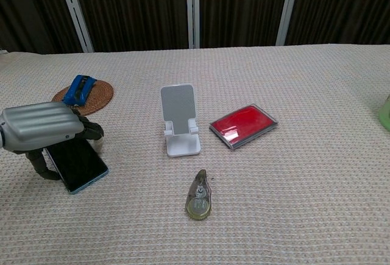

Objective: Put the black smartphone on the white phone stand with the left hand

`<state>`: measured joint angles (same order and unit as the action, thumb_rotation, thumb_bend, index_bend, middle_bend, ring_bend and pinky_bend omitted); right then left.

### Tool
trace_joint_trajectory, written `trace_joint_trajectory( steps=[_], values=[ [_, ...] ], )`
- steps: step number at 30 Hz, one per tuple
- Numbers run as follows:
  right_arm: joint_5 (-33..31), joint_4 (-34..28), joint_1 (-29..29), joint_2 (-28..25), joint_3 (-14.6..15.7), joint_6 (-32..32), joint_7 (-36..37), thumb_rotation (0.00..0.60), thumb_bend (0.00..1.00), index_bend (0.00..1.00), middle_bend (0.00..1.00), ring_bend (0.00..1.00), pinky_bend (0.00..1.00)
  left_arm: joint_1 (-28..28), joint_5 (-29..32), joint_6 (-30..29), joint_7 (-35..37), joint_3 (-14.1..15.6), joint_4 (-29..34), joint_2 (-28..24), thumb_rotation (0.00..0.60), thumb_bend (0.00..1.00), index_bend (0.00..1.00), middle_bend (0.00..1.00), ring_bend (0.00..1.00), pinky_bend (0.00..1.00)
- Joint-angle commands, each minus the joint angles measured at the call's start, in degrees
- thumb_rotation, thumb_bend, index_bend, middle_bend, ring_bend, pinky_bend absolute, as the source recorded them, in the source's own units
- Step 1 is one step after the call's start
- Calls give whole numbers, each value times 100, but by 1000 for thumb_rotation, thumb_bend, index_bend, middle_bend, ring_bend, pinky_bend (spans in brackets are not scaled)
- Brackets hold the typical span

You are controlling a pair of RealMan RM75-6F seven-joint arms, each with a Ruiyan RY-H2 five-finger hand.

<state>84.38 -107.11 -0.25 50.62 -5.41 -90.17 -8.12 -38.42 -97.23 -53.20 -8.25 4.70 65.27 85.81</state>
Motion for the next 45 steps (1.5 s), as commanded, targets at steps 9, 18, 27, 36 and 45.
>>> trace_joint_trajectory(
  steps=[9, 18, 27, 36, 45],
  values=[
    [47, -17, -11, -18, 20, -19, 31, 600, 0, 0, 0, 0, 0, 21, 49, -188, -35, -14, 143, -99, 600, 17, 480, 347, 398, 391],
    [112, -41, -44, -71, 45, -64, 143, 600, 0, 0, 0, 0, 0, 12, -27, -453, -178, -61, 385, -339, 600, 18, 488, 351, 404, 393],
    [162, -51, -72, -142, 53, -110, 313, 600, 0, 0, 0, 0, 0, -107, -451, -1244, -1298, -422, 744, -677, 600, 16, 510, 363, 412, 408],
    [242, -30, -126, -224, 64, -209, 545, 600, 0, 0, 0, 0, 0, -437, -743, -1349, -3302, -941, 1249, -670, 600, 16, 518, 363, 412, 412],
    [246, 35, -170, -298, 74, -249, 796, 600, 0, 0, 0, 0, 0, -844, -960, -924, -4536, -1125, 1009, -140, 600, 16, 518, 363, 412, 411]
  ],
)
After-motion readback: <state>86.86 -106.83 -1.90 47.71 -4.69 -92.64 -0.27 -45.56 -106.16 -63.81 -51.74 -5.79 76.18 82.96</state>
